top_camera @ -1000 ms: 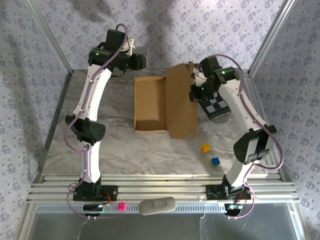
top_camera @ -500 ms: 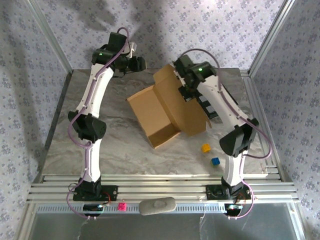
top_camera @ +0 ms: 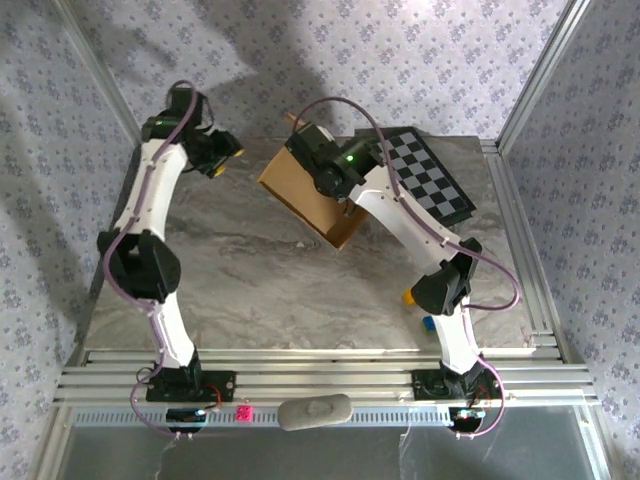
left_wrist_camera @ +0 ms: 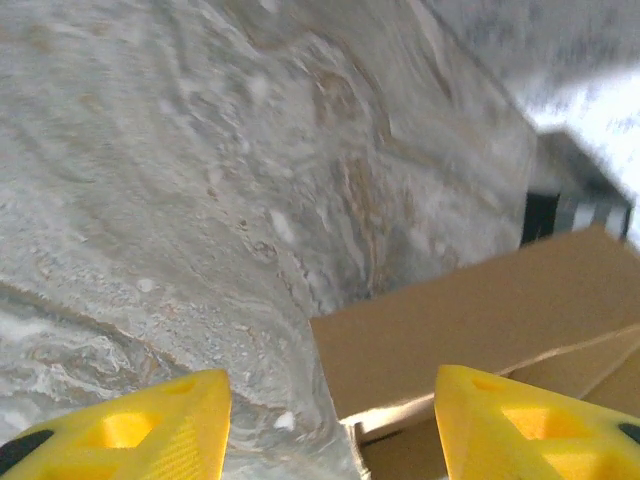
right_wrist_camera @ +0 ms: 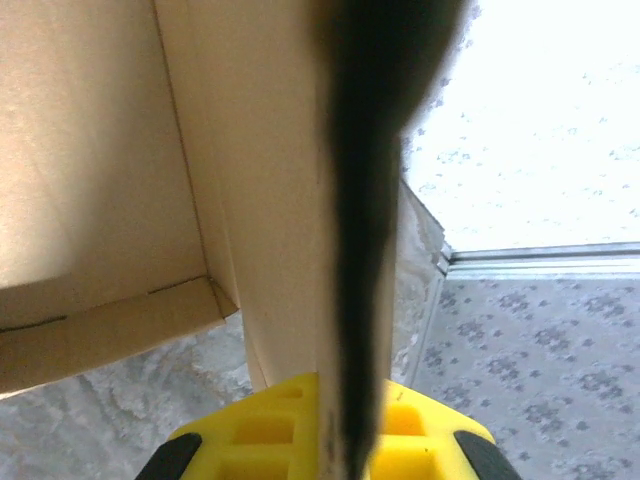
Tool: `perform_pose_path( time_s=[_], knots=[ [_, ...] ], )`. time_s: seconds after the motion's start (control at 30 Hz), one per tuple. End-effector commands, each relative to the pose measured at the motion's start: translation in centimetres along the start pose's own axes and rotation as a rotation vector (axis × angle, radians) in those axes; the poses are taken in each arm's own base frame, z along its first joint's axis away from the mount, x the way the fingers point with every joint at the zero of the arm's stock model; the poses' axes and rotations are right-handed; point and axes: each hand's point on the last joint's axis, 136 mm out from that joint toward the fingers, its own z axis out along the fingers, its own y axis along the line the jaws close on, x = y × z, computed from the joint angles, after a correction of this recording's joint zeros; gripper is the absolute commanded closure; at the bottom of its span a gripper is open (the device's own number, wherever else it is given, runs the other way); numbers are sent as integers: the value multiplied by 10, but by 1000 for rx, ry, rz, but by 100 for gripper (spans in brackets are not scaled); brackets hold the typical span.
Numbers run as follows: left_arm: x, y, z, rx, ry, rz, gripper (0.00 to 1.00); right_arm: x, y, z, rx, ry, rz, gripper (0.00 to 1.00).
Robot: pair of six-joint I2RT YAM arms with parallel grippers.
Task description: Fold the paper box
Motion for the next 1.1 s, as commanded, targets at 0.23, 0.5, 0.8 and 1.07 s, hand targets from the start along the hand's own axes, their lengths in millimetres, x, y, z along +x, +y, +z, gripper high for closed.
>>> perform_pose_path(
  time_s=[0.23,0.5,0.8,1.07],
  knots=[
    [7,-22,-53,206,5,-456,41,-4,26,-4,-21,-26,-118,100],
    [22,-43,-67,272,59,-744,34,-6,46,-11,-29,-41,-180,100],
    [65,-67,-45,248,222,-887,31,-7,53,-12,-31,-43,-198,100],
    [68,-70,-21,246,250,-985,29,-9,57,-16,-33,-52,-204,100]
  ],
)
